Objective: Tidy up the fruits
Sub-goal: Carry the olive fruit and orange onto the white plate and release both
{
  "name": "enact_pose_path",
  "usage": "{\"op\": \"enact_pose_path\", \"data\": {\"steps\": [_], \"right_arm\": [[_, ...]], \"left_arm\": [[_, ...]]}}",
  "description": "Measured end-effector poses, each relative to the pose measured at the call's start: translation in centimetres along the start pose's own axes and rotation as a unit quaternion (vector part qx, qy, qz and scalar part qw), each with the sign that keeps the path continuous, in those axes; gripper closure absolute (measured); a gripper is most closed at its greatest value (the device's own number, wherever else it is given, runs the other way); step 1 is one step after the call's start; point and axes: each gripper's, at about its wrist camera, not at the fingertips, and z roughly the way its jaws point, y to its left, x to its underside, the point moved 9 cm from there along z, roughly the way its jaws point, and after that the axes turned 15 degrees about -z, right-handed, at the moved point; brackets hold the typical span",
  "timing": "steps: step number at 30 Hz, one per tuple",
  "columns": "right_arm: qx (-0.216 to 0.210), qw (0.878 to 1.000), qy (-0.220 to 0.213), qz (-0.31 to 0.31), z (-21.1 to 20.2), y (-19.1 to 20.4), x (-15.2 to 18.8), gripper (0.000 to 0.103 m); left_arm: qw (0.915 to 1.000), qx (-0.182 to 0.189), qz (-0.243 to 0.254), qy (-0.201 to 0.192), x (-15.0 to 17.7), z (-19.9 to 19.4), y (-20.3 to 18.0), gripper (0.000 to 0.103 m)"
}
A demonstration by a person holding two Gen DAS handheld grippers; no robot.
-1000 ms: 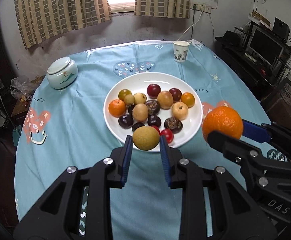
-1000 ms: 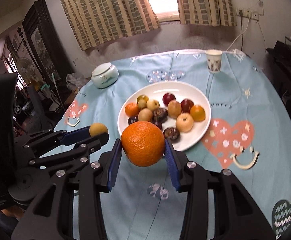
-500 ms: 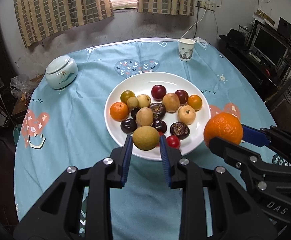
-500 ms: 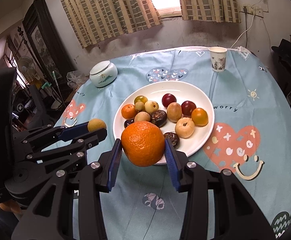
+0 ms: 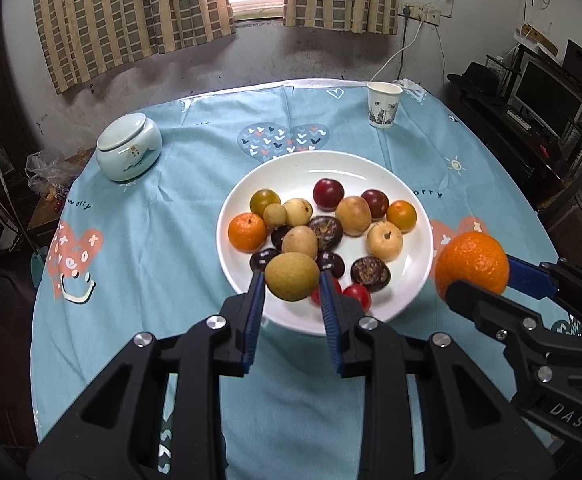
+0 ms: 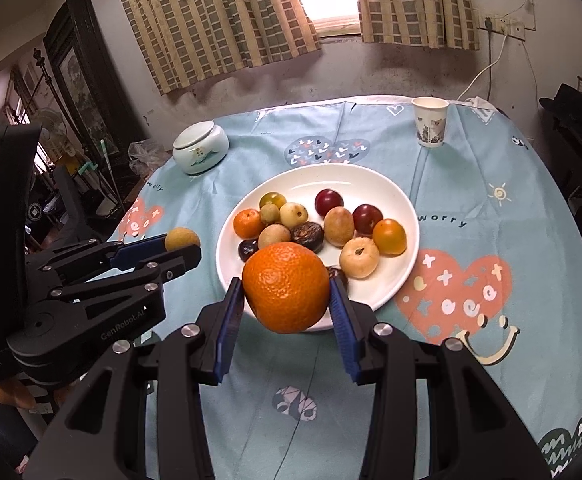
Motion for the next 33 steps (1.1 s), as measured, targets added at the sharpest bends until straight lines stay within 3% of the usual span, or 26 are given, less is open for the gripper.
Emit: {"op": "enact_pose_path", "data": {"steps": [16,22,24,25,27,33], "right_arm": [[-0.001,1.000,0.013,-0.005,5.9,-4.0,-4.2,0.059],[-0.015,0.999,0.052,0.001,10.8,-5.3,-4.1,0.058],[-0.013,0.998,0.061,0.013,12.0,-6.1,-4.0,0.054],[-0.012,0.998,0.062,0.020,12.3,-6.5,-4.0,0.052],[-0.013,0.998,0.050,0.022,12.1,-6.8,-4.4,0.034],[-0.016,1.000,0.019,0.016,10.3,-7.1,-6.0,0.032]], "left_arm": [[0.9999,-0.007,-0.003,0.008,-4.8,6.7,-0.7,0.075],[0.9994,-0.022,-0.002,0.025,-5.1,10.5,-0.1,0.056],[0.9992,-0.030,-0.008,0.024,-5.1,11.1,0.4,0.043],[0.9992,-0.028,-0.013,0.024,-5.1,11.2,0.7,0.042],[0.9991,-0.028,-0.016,0.027,-5.2,11.5,1.0,0.037],[0.9997,-0.021,-0.012,0.009,-5.4,9.9,1.0,0.032]]}}
